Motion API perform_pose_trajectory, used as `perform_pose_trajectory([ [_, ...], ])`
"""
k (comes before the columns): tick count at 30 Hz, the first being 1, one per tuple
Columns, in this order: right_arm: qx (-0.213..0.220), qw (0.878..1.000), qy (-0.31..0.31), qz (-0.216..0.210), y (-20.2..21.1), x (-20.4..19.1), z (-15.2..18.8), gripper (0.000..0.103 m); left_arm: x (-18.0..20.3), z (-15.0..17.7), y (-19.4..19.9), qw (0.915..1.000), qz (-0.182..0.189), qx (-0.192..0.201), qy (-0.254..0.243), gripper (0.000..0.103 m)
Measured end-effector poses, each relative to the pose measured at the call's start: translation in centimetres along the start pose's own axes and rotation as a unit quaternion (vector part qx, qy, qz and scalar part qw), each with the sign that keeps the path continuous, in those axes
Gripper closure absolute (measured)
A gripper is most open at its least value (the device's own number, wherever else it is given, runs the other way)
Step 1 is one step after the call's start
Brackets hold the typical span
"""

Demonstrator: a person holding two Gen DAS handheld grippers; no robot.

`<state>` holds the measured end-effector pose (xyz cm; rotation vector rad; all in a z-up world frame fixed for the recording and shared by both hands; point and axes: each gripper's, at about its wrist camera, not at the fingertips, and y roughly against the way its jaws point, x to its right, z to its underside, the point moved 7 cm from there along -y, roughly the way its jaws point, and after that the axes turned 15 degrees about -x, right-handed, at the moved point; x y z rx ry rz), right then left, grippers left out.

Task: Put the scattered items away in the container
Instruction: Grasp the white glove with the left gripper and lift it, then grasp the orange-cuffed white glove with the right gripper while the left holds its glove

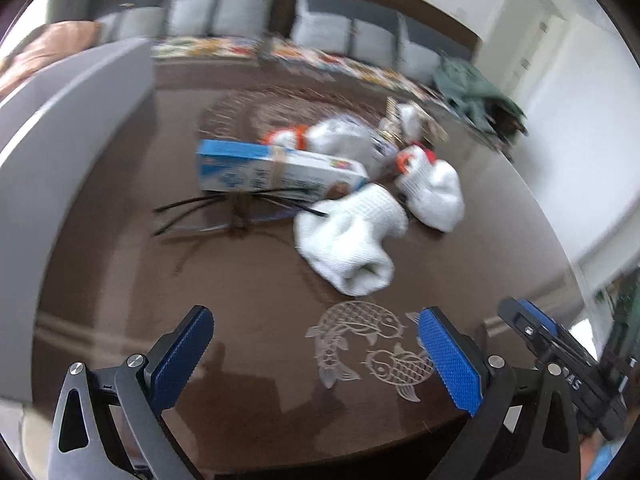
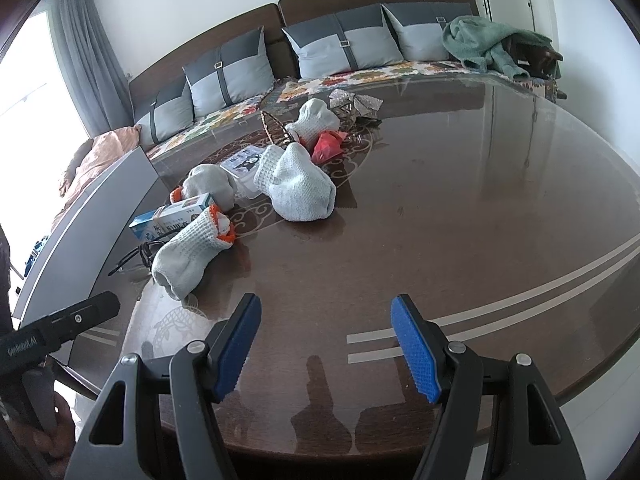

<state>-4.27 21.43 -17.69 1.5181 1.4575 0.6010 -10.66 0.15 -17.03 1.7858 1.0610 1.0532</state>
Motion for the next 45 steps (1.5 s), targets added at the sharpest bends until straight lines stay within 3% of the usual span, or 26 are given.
perform_pose_trajectory([
  [4, -0.002, 1.0, -0.001, -0.001, -0.1, 0.0, 0.0, 0.034, 1.3, -1.2, -0.6, 0.9991, 0.009, -0.015, -0.038, 0.0],
  [9, -0.002, 1.0, -0.002, -0.003, -0.2, 0.1, 0.0, 0.034, 2.5, -2.6, -1.4, 0.9984, -0.028, -0.008, -0.049, 0.0],
  [14, -0.007, 1.0, -0.009, -0.006, -0.5, 0.4, 0.0, 0.034, 2.6, -3.6, -2.8, 0.9976, -0.054, -0.019, -0.038, 0.0],
  [24, -0.01, 1.0, -0.023, -0.012, -0.8, 1.1, 0.0, 0.034, 1.9, -4.1, -4.5, 0.9981, -0.053, -0.033, 0.005, 0.0],
  [25, -0.01, 1.0, -0.024, -0.013, -0.8, 1.1, -0.1, 0.034, 1.8, -4.2, -4.7, 0.998, -0.052, -0.035, 0.009, 0.004],
  [27, -0.01, 1.0, -0.026, -0.013, -0.7, 1.3, -0.1, 0.034, 1.7, -4.3, -5.0, 0.9978, -0.052, -0.038, 0.018, 0.03],
  [29, -0.011, 0.999, -0.028, -0.018, -0.7, 1.3, -0.3, 0.034, 1.5, -4.4, -5.4, 0.9975, -0.052, -0.04, 0.026, 0.068],
  [31, -0.027, 0.999, -0.025, -0.039, -1.2, 1.1, -0.5, 0.034, 1.5, -4.2, -5.3, 0.9974, -0.05, -0.041, 0.032, 0.077],
  [35, -0.055, 0.995, 0.006, -0.078, -2.6, 0.3, -1.8, 0.034, 1.6, -3.3, -4.8, 0.9975, -0.043, -0.041, 0.037, 0.079],
  [41, -0.05, 0.989, 0.119, -0.066, -4.3, -1.8, -7.5, 0.034, 1.8, -2.0, -4.0, 0.9976, -0.033, -0.041, 0.046, 0.079],
  [45, -0.072, 0.986, 0.143, -0.05, -6.7, -1.9, -10.1, 0.034, 1.5, -1.6, -3.8, 0.9976, -0.03, -0.041, 0.048, 0.079],
])
